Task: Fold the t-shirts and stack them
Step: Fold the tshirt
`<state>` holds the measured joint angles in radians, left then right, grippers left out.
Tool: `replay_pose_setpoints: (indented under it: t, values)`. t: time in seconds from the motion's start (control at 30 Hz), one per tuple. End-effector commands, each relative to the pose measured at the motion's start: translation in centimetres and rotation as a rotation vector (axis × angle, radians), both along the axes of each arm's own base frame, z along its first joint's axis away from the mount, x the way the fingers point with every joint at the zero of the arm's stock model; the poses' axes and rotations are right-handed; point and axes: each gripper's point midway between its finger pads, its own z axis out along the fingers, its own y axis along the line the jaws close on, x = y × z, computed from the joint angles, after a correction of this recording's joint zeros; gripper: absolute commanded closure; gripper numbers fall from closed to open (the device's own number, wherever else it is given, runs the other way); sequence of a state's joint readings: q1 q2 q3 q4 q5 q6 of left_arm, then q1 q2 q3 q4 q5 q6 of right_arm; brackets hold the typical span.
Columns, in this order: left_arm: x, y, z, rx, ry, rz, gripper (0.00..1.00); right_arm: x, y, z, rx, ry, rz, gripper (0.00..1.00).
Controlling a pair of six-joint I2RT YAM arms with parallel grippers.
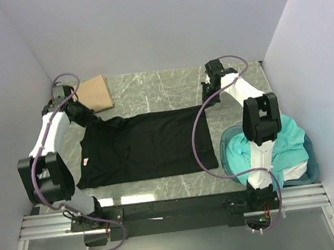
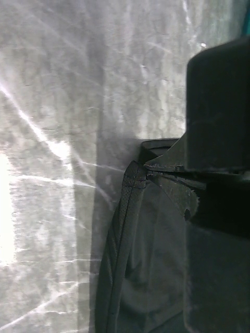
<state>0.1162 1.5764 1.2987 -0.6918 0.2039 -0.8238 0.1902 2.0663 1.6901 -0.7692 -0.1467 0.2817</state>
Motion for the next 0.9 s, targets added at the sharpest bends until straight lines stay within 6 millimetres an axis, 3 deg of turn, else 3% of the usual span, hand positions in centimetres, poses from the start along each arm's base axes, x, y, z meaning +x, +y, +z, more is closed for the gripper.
replay_pose_setpoints:
  t: [0.0, 0.3, 0.67, 0.87]
  values:
    - [-2.3, 0.1, 0.2, 0.01, -0.012, 0.046, 0.99, 0.1, -0.1, 3.1, 0.004, -0.091, 0.013, 1.0]
    - [-7.5, 0.5, 1.1, 0.031, -0.025, 0.123, 0.99, -2.8, -0.7, 2.5, -0.008, -0.064, 0.029, 1.0]
    - [-11.5, 0.3, 1.4, 0.028, -0.014, 0.168, 0.99, -6.0, -0.5, 2.6, -0.018, -0.065, 0.05, 1.0]
    - [-13.5, 1.2, 2.1, 0.057, -0.032, 0.242, 0.99, -8.0, -0.3, 1.9, -0.048, -0.051, 0.063, 1.0]
